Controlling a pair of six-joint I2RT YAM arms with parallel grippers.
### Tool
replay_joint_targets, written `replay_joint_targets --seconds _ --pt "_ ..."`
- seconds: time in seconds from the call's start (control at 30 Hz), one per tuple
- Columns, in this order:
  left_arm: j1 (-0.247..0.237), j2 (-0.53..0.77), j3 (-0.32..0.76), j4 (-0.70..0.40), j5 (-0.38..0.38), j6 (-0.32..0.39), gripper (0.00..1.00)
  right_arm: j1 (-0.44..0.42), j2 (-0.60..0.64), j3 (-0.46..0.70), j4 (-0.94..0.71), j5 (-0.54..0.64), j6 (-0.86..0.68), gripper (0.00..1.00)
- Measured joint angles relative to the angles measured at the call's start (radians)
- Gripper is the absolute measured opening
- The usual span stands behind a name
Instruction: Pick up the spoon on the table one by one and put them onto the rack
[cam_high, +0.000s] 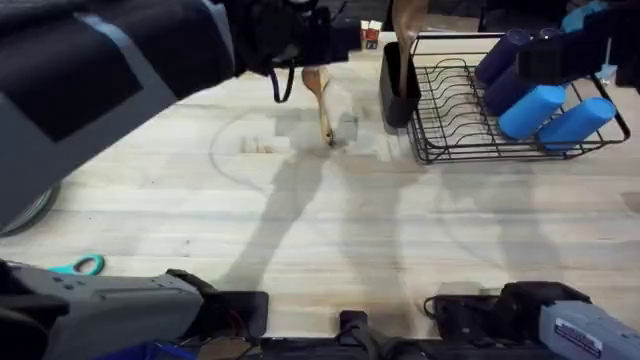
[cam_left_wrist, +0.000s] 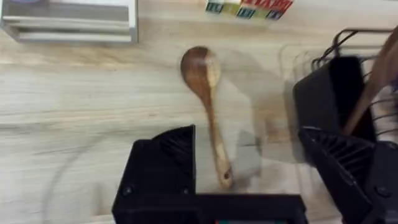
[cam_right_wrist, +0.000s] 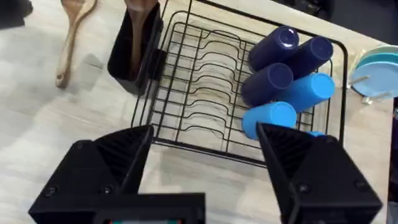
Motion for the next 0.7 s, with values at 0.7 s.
replay_joint_targets --seconds 0.7 --pt "-0.002 0.001 0.019 0.026 0.004 -0.028 0.995 0.0 0.0 0.0 0.0 0.0 0.0 0.996"
